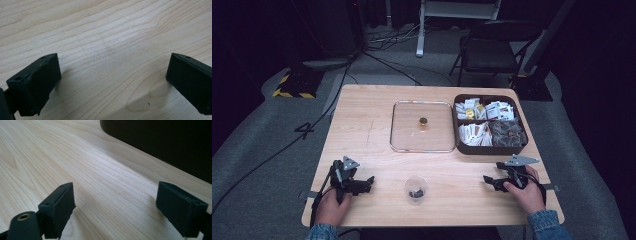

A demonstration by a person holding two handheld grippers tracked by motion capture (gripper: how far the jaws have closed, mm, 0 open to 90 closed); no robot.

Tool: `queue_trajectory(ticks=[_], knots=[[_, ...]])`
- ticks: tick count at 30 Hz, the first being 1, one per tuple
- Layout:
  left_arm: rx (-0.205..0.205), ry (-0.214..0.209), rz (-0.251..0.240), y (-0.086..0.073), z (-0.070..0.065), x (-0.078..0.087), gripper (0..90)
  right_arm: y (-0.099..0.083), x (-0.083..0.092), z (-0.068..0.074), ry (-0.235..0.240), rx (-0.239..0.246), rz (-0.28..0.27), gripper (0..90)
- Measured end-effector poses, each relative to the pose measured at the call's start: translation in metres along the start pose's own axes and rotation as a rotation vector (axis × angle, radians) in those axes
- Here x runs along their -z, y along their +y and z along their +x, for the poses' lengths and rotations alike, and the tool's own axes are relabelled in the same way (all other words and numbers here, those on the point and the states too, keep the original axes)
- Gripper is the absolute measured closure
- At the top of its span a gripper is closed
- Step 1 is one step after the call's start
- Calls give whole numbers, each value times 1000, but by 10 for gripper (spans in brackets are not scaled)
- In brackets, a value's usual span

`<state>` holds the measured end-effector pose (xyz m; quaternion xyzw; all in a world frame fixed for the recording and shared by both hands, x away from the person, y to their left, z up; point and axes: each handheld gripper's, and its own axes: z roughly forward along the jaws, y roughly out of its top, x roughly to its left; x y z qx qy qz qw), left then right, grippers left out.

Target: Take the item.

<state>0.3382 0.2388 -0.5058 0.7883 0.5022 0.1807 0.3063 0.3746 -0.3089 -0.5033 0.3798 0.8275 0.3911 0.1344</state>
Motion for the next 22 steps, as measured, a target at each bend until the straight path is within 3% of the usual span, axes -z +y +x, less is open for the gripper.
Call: queue_trajectory(ticks=[3,4,10,22], knots=[[0,0,0,0,0,0,0,0,0,2,-19,20,10,158],[0,0,0,0,0,0,0,0,-1,5,-43,65,27,138],[0,0,0,0,0,0,0,1,-5,6,-97,26,54,20],[0,0,0,0,0,0,0,1,-6,6,-96,21,54,16]])
